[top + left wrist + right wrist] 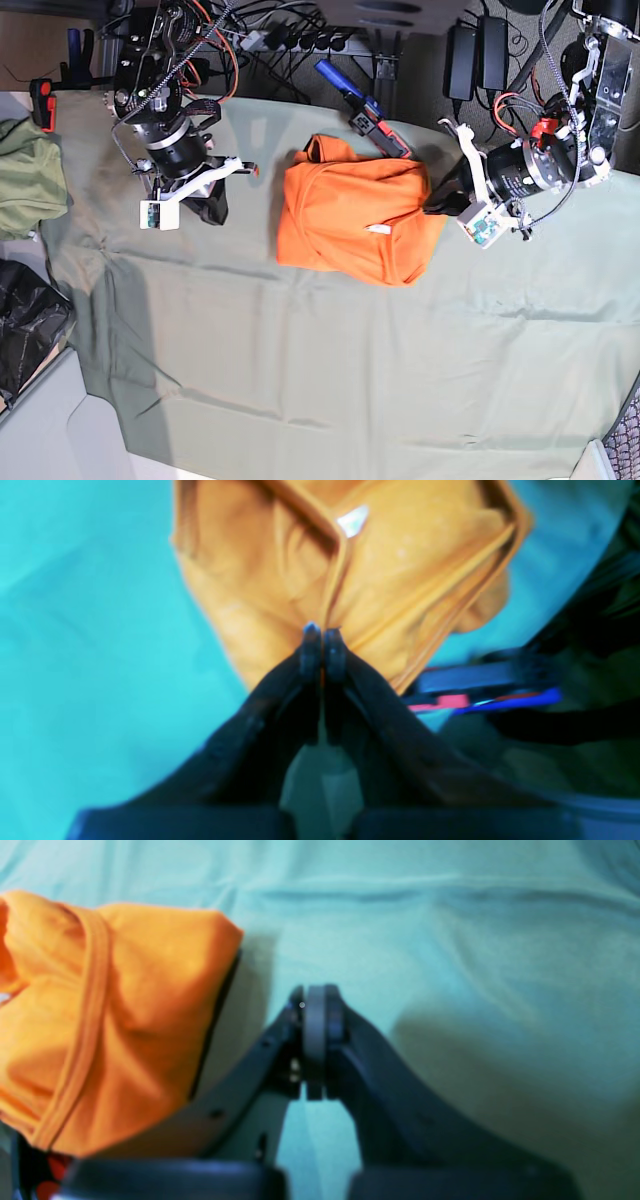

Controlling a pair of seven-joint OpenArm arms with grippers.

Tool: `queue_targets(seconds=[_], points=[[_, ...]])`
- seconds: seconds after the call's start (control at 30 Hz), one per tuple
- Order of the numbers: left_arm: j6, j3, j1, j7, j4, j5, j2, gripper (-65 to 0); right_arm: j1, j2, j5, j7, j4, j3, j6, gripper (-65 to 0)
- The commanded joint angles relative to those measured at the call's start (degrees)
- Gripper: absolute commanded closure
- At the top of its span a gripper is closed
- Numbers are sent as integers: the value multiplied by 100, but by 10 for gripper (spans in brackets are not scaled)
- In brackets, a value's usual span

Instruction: Fold the T-shirt properly

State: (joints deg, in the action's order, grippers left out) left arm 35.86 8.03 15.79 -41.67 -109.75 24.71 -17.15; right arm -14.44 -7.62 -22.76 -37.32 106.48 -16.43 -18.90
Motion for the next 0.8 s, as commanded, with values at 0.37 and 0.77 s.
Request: queue_targets(seconds=[0.37, 0.77], points=[[87, -13, -885, 155, 1281, 72, -17, 0, 42, -46, -234, 83, 92, -22, -592, 0], [414, -15, -894, -295, 1307, 787, -22, -147, 42, -46, -380, 83, 92, -22, -595, 0]])
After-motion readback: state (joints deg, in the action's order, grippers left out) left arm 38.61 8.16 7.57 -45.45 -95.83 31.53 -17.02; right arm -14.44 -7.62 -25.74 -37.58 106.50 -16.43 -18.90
